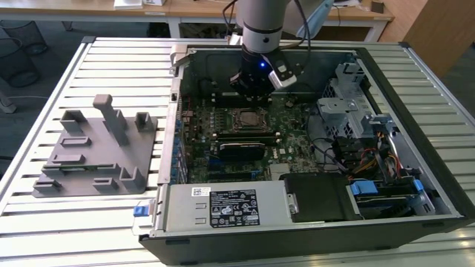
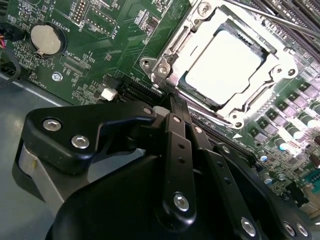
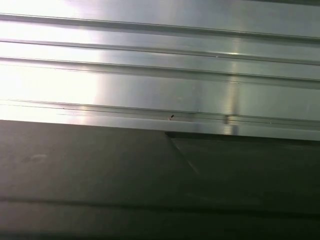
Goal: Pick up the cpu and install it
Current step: 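Install the first cpu locking lever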
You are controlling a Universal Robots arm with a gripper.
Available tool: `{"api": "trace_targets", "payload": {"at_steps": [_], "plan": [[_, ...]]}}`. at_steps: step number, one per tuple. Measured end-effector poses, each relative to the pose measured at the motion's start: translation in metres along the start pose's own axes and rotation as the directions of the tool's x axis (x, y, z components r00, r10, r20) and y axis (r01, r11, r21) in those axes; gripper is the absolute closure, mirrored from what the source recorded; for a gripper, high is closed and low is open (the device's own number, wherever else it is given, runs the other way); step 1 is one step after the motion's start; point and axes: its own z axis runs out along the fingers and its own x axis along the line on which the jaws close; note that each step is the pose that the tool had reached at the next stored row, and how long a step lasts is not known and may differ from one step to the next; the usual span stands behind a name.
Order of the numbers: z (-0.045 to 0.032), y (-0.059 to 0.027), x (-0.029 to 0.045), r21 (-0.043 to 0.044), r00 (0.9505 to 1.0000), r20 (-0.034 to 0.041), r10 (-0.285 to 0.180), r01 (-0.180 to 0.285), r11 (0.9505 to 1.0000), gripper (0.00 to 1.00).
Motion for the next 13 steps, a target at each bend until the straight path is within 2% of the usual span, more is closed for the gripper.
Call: {"api": "trace_targets", "payload": {"at_steps": [8, 13], "plan": [[0.0009, 0.0, -0.0004, -0.0001, 1.0, 0.0002, 0.0, 0.0, 1.0, 0.89], [-0.0022, 0.0, -0.0004, -0.0001, 1.0, 0.0002, 0.0, 0.0, 1.0, 0.89]]}}
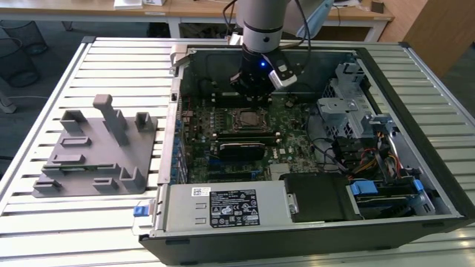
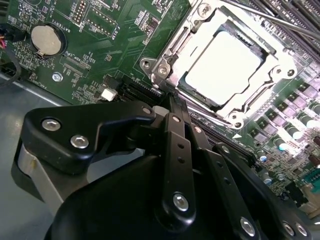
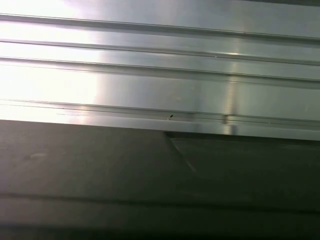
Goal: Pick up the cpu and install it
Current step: 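Install the first cpu locking lever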
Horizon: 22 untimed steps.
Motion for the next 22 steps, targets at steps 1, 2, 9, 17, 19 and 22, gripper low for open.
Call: {"api": "trace_targets", "payload": {"at_steps": [1, 2, 9, 17, 19, 22], "plan": [[-0.0002, 0.0, -0.0001, 0.0, 1.0, 0.0, 0.0, 0.0, 1.0, 0.89], [-0.0001, 0.0, -0.0001, 0.0005, 1.0, 0.0002, 0.0, 0.0, 1.0, 0.89], [0.0018, -0.0002, -0.0004, 0.0417, 1.0, -0.0027, -0.001, 0.001, 0.9991, 0.89], [0.0047, 0.0005, -0.0011, 0.0458, 1.0, -0.0029, -0.001, 0.001, 0.9989, 0.89], [0.0048, 0.0008, -0.0011, 0.0296, 1.0, -0.0023, -0.001, 0.001, 0.9996, 0.89], [0.0044, 0.0007, -0.001, 0.0068, 1.0, -0.0015, 0.0, 0.0, 1.0, 0.89]]}}
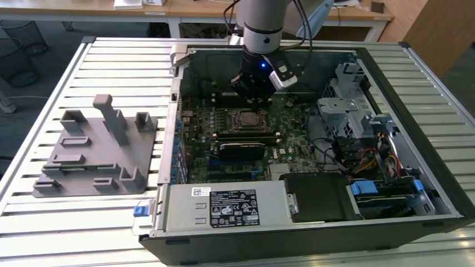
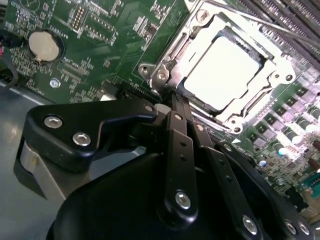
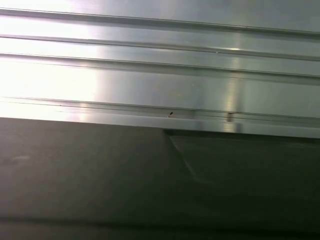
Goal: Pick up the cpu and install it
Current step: 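Install the first cpu locking lever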
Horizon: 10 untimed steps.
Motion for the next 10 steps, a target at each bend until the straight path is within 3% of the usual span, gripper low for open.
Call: {"api": "trace_targets", "payload": {"at_steps": [2, 6, 10], "plan": [[-0.0017, 0.0005, -0.0003, -0.004, 1.0, 0.0015, 0.0, 0.0, 1.0, 0.89], [-0.0105, 0.0003, -0.0003, -0.0022, 1.0, 0.0005, 0.0, 0.0, 1.0, 0.89], [-0.0112, -0.0005, -0.0003, -0.0022, 1.0, 0.0005, 0.0, 0.0, 1.0, 0.89]]}}
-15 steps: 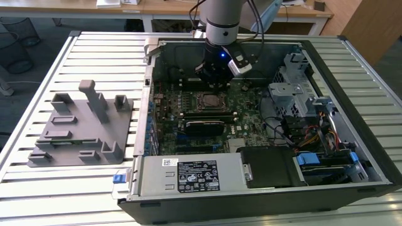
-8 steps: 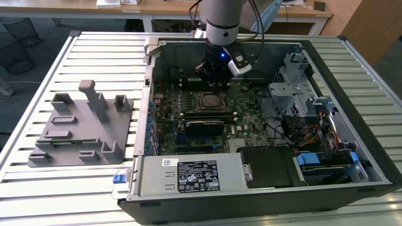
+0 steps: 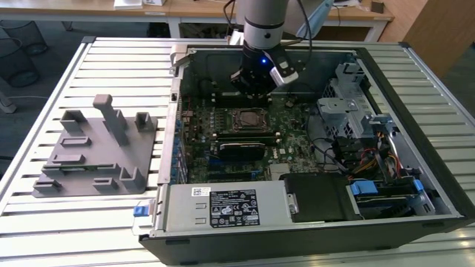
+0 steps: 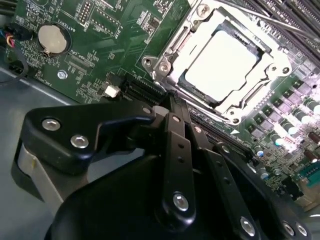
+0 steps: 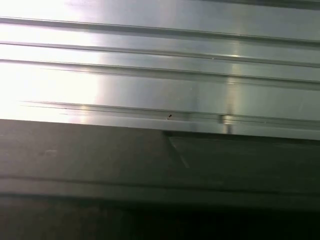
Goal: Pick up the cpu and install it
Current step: 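Install the first cpu locking lever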
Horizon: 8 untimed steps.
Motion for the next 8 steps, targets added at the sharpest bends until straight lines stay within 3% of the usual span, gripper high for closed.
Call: {"api": "trace_targets", "payload": {"at_steps": [8], "plan": [[0.0, -0.0021, 0.0, 0.0001, 1.0, 0.0, 0.0, 0.0, 1.0, 0.89]]}}
